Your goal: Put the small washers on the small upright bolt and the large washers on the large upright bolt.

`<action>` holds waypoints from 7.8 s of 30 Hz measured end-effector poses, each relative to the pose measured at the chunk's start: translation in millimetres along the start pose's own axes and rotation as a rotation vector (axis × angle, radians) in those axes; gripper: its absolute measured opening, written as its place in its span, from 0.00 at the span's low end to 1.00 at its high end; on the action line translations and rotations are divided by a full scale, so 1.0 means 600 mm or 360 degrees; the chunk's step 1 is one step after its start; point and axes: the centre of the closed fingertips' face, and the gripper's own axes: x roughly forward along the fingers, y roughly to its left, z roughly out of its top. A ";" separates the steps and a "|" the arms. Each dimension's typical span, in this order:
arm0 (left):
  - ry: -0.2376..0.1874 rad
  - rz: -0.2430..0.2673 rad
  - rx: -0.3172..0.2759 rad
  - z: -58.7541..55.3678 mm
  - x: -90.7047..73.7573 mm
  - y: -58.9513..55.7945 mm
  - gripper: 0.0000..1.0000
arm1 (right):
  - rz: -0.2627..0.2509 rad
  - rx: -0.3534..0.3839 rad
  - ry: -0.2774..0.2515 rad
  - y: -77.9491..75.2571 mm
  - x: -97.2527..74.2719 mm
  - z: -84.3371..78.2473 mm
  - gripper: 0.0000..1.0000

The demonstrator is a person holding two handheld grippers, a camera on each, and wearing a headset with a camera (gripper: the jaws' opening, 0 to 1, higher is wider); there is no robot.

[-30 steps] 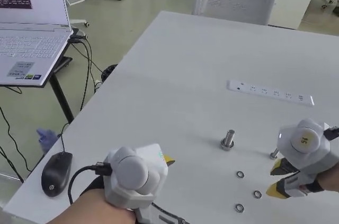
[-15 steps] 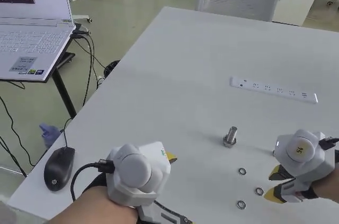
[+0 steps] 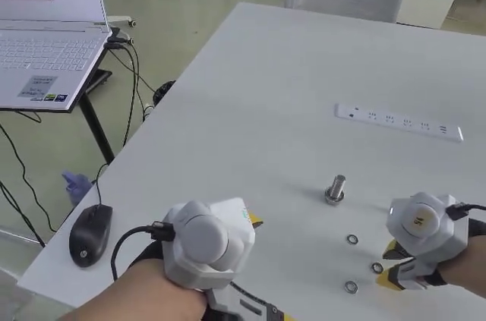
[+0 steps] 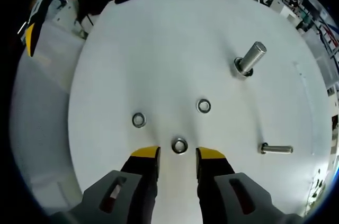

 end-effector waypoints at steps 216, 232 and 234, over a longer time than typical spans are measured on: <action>0.0065 -0.0015 -0.0067 -0.030 -0.012 0.014 0.90 | -0.0123 0.0199 0.0162 -0.191 -0.029 -0.009 0.21; 0.0064 -0.0024 -0.0052 -0.024 -0.011 0.010 0.90 | -0.0111 0.0218 0.0111 -0.189 -0.061 -0.005 0.26; 0.0059 -0.0027 -0.0052 -0.023 -0.011 0.009 0.90 | -0.0118 0.0215 0.0096 -0.189 -0.068 0.000 0.26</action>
